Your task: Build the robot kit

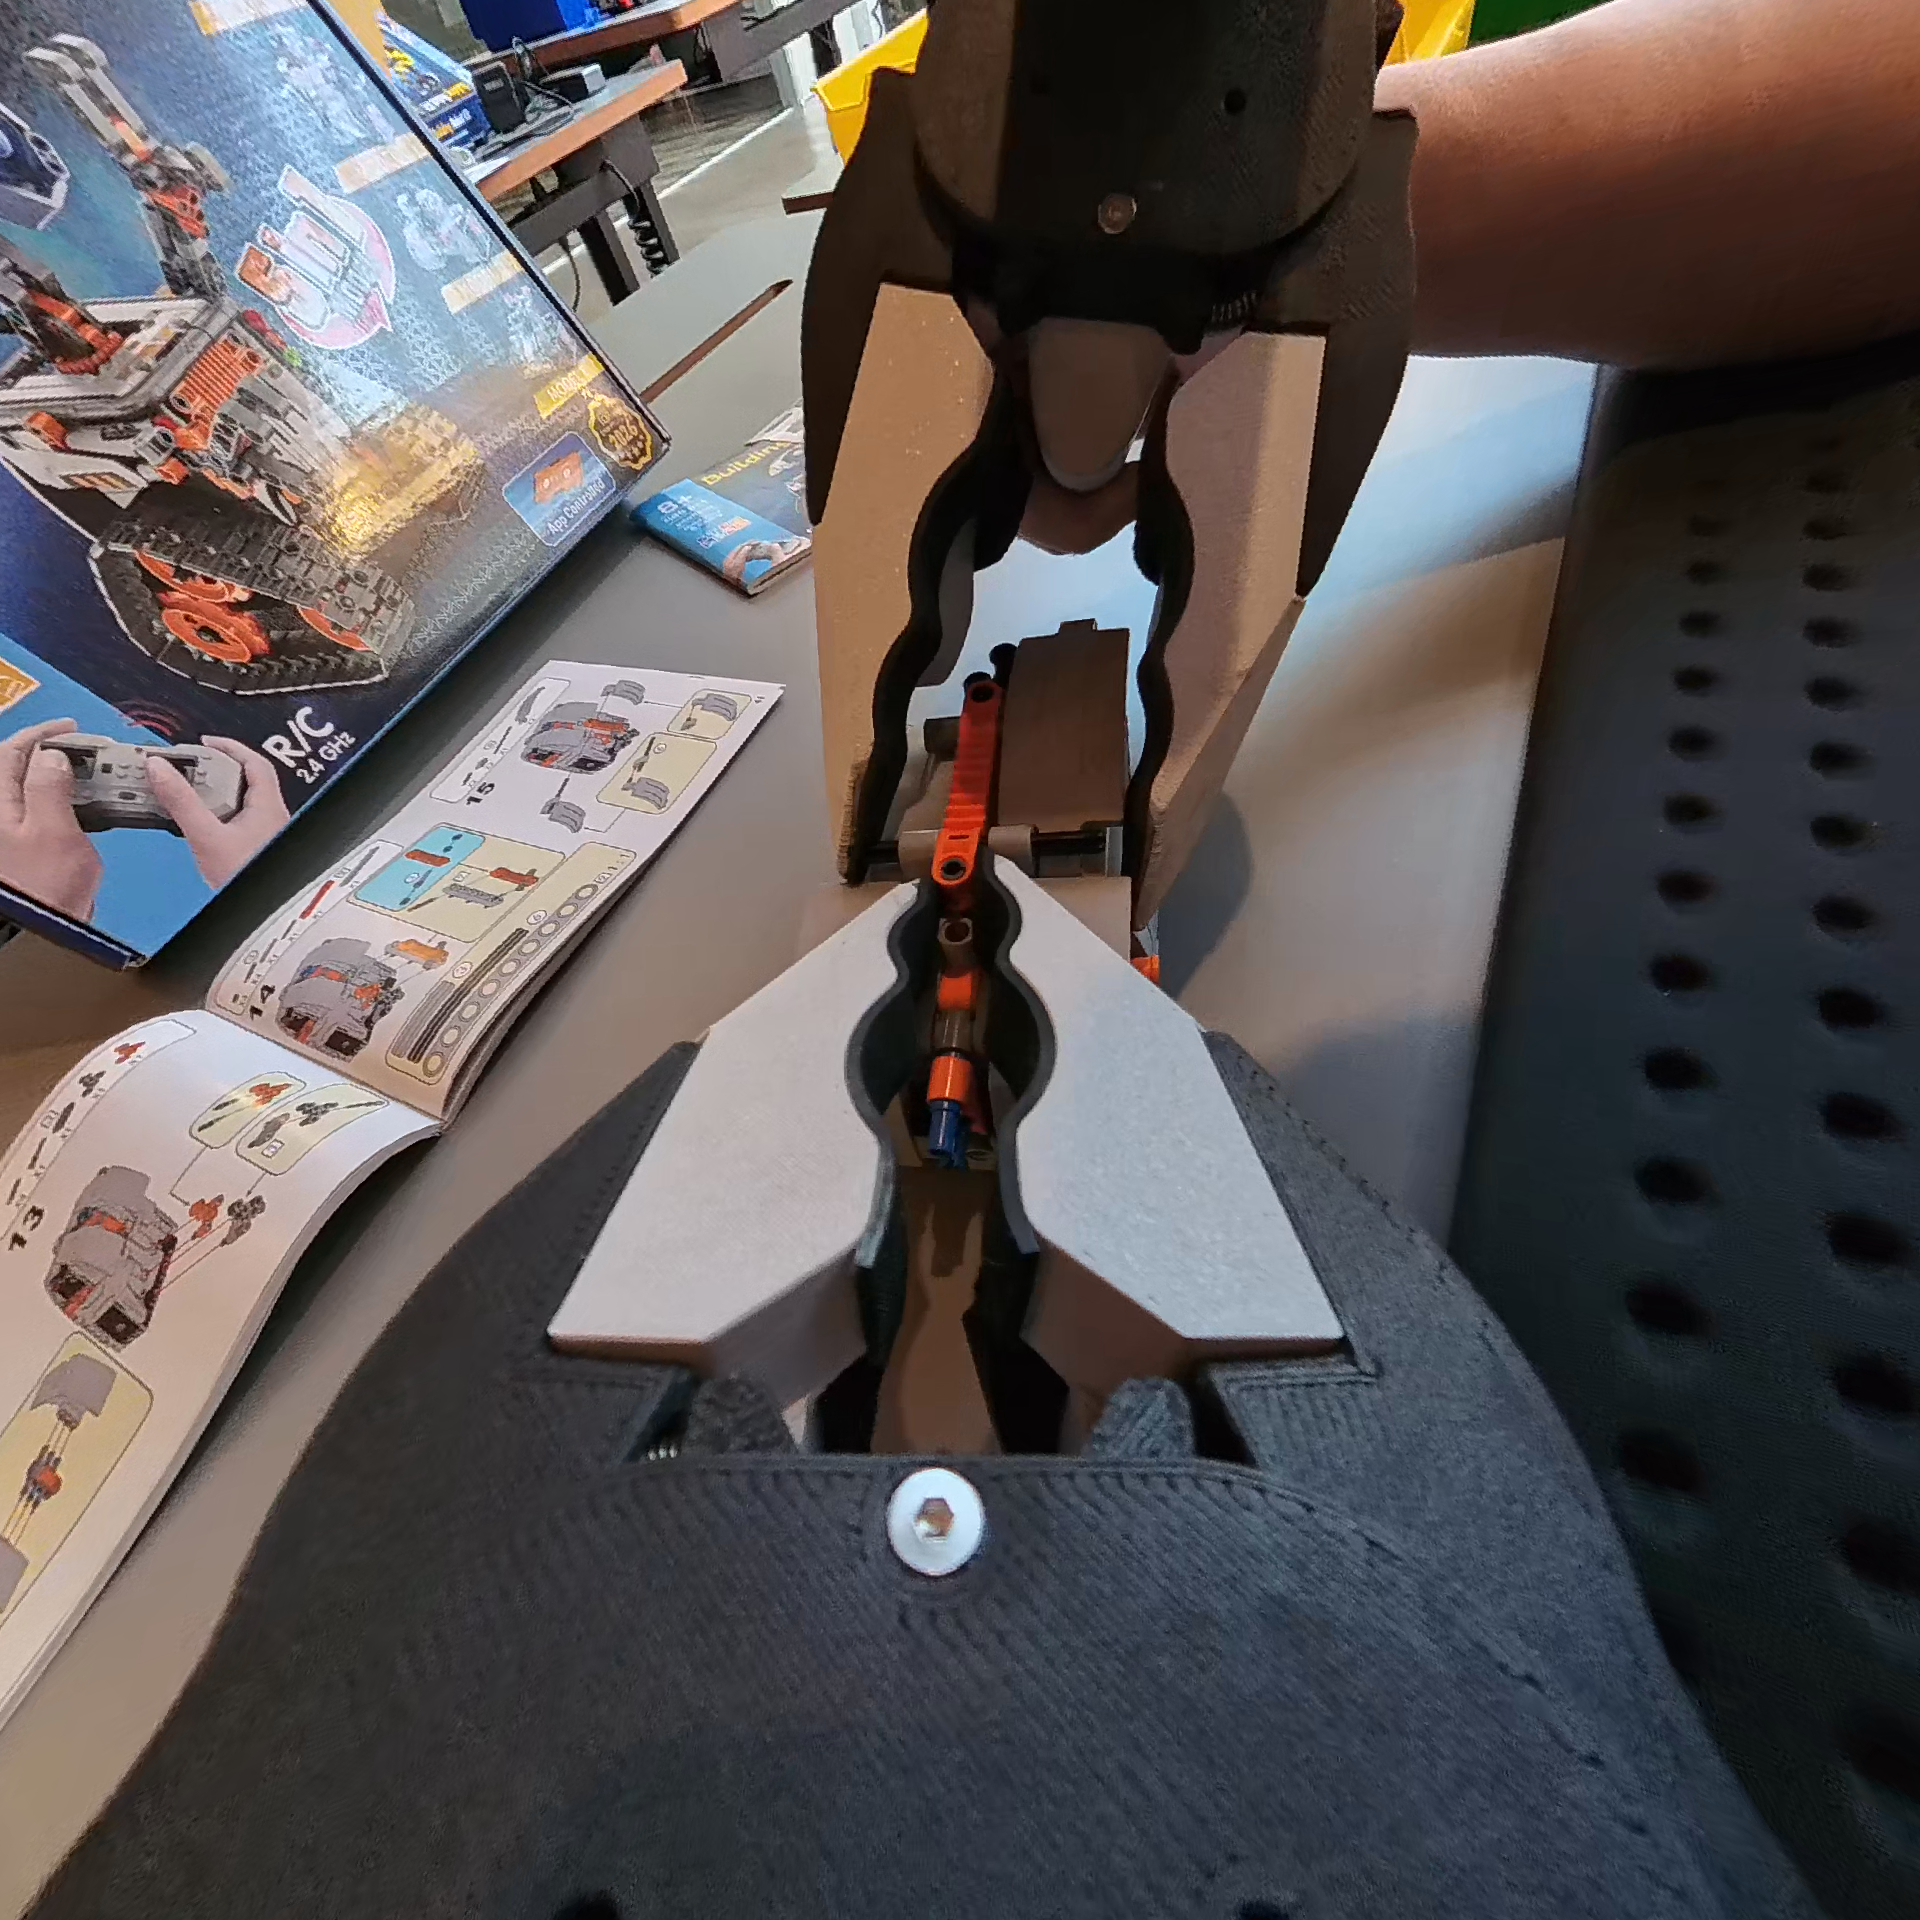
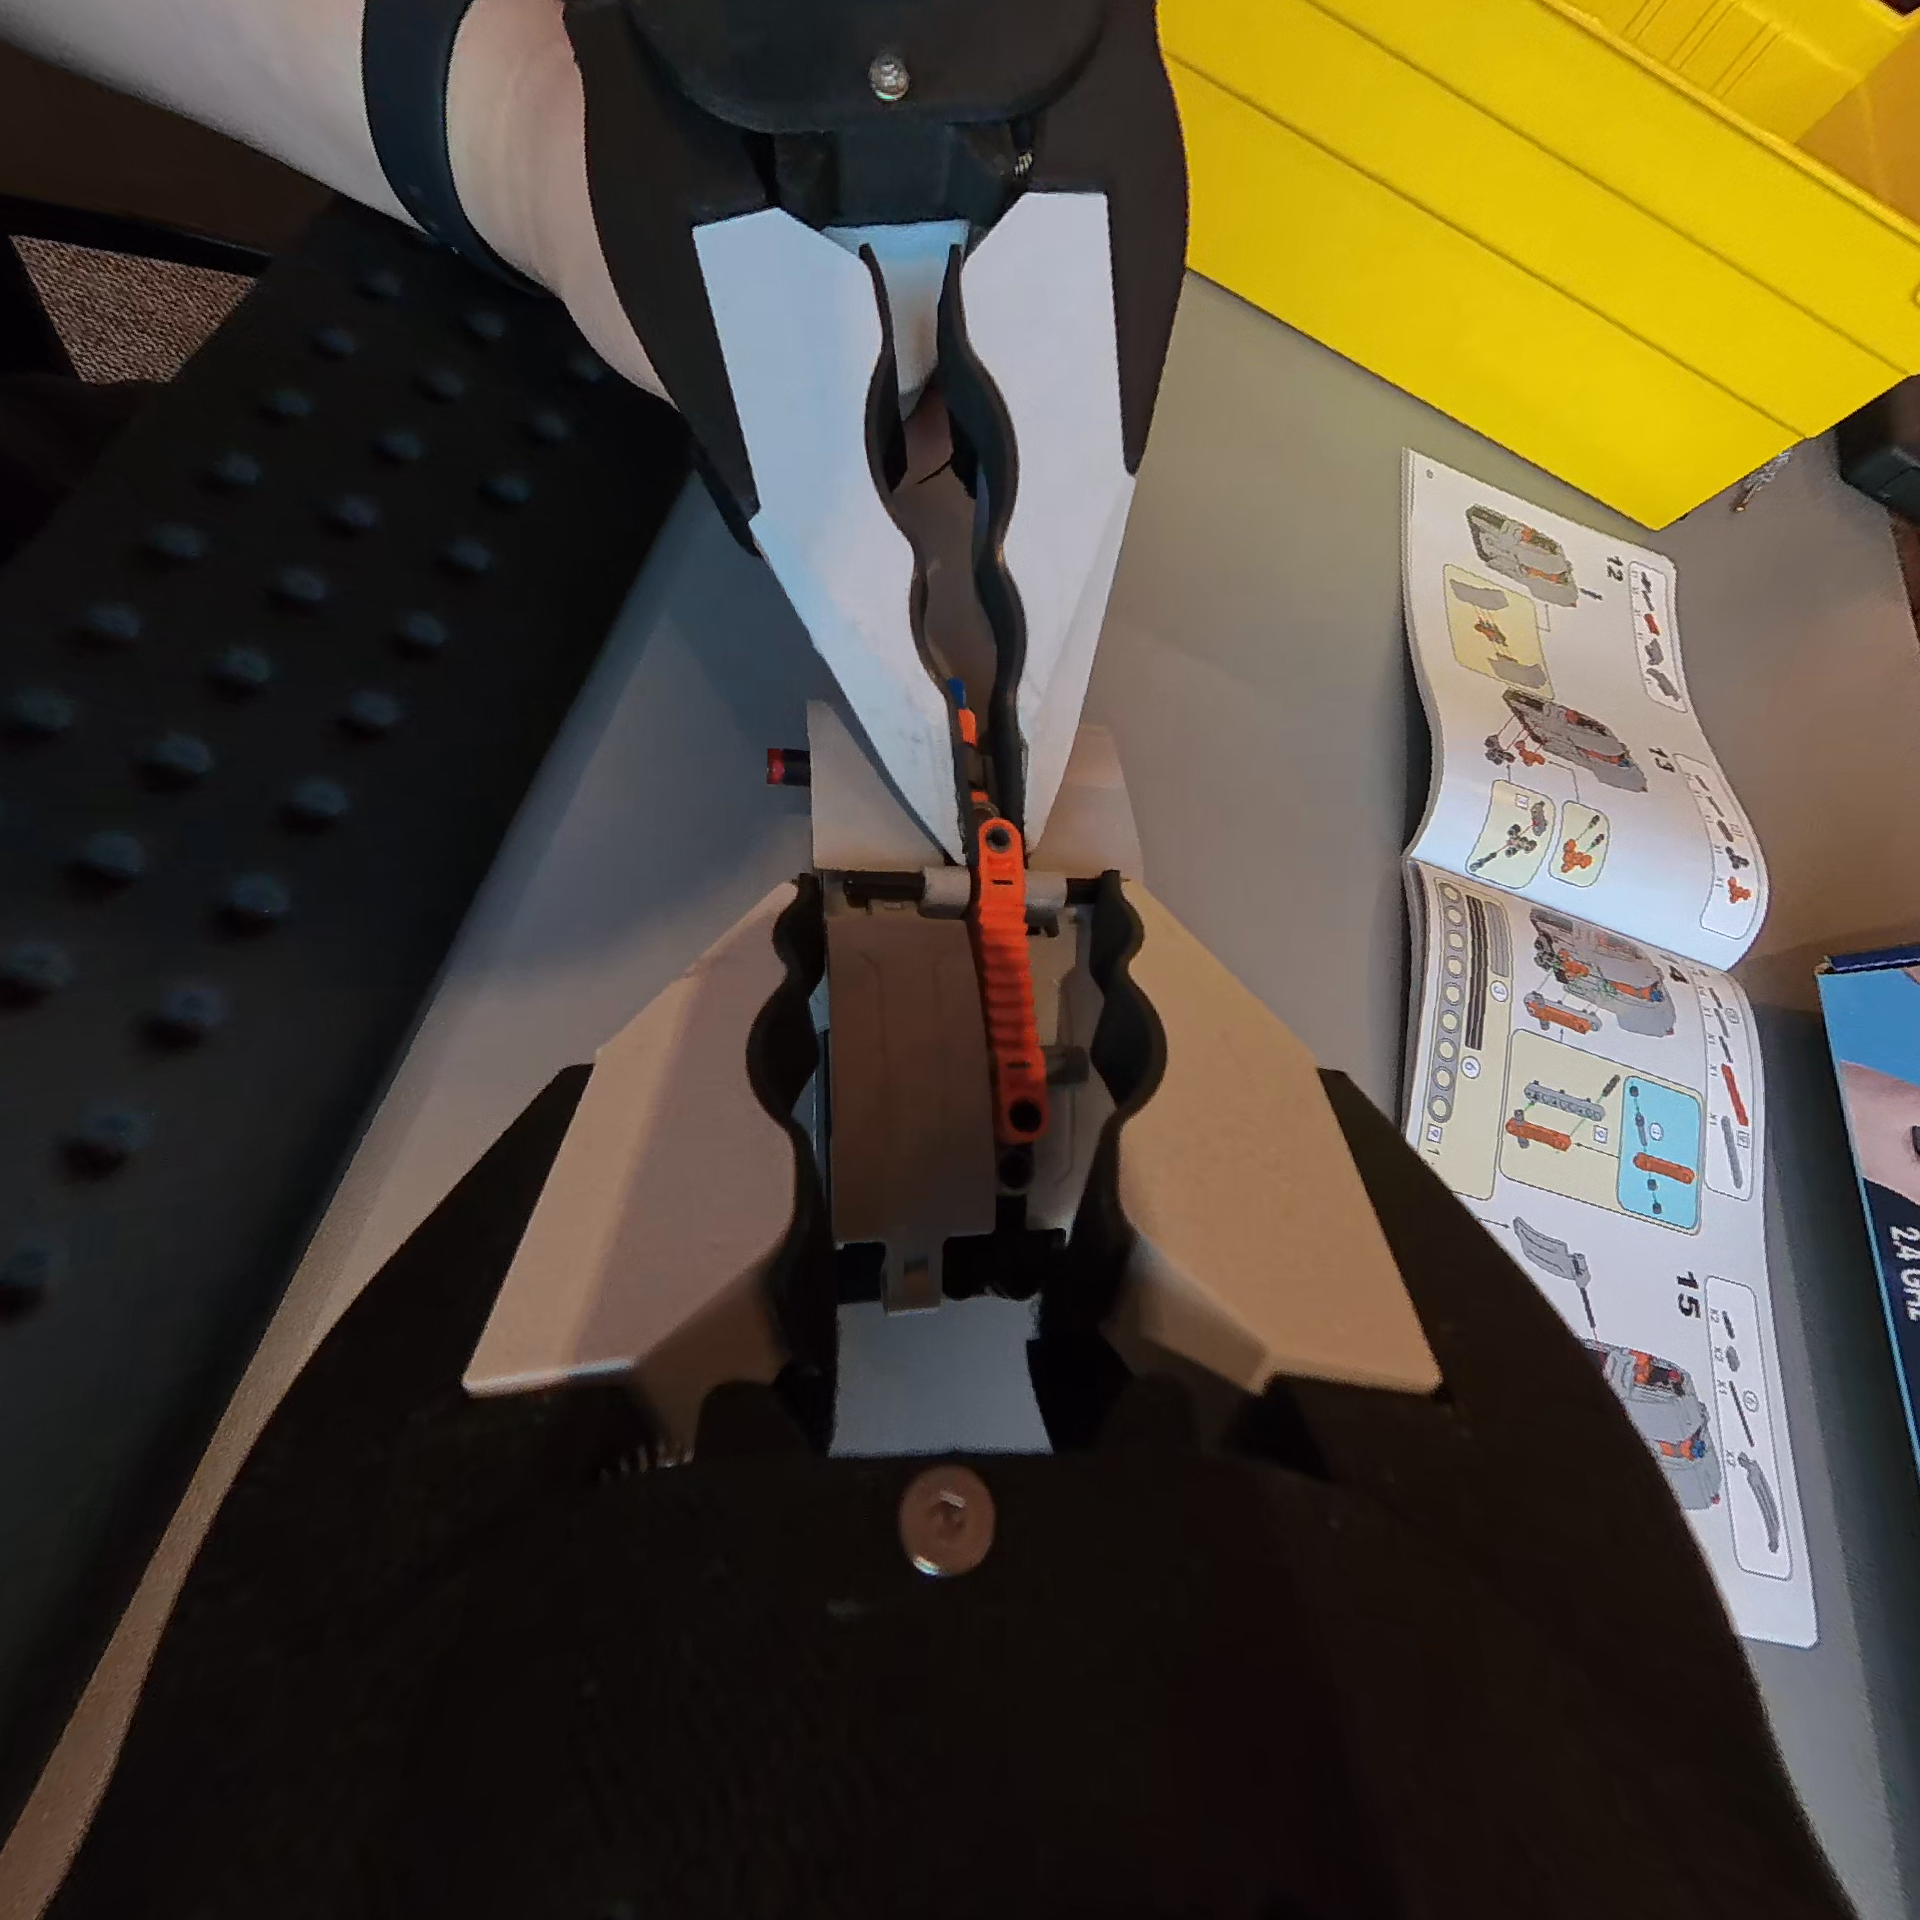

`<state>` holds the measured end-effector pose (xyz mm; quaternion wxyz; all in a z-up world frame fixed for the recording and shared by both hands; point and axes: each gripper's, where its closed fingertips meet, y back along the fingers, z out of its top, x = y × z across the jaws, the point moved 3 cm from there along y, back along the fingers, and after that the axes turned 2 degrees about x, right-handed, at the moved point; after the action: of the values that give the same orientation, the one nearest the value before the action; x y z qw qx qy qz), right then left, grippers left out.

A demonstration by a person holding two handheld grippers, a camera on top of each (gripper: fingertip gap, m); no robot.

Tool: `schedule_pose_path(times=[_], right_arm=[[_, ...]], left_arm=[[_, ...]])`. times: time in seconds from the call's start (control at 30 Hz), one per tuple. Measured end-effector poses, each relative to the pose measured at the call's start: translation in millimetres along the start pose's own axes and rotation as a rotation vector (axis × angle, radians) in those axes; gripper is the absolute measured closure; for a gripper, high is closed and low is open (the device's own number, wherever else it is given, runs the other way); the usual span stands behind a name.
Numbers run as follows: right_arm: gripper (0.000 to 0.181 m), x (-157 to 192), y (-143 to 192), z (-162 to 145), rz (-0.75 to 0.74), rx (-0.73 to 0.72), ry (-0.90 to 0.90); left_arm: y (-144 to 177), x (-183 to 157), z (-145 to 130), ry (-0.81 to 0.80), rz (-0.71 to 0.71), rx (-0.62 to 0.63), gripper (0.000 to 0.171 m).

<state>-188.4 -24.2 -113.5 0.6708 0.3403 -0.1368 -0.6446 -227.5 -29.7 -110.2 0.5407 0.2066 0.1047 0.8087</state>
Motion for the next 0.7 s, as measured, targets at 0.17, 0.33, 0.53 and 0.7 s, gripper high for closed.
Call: schedule_pose_path(times=[0.17, 0.33, 0.53, 0.7], right_arm=[[0.13, 0.1, 0.2, -0.3, -0.004, 0.002, -0.001], [0.131, 0.4, 0.4, -0.2, -0.007, 0.006, 0.0], [0.131, 0.7, 0.7, -0.3, -0.009, 0.01, 0.001], [0.131, 1.9, 2.1, -1.4, -0.016, 0.009, -0.005]], left_arm=[[-0.3, 0.2, -0.1, 0.007, -0.008, -0.004, 0.166], [-0.4, 0.1, -0.1, 0.006, -0.009, -0.005, 0.166], [-0.4, -0.2, 0.0, 0.003, -0.01, -0.004, 0.166], [-1.0, -0.9, 0.3, 0.002, -0.016, -0.005, 0.166]])
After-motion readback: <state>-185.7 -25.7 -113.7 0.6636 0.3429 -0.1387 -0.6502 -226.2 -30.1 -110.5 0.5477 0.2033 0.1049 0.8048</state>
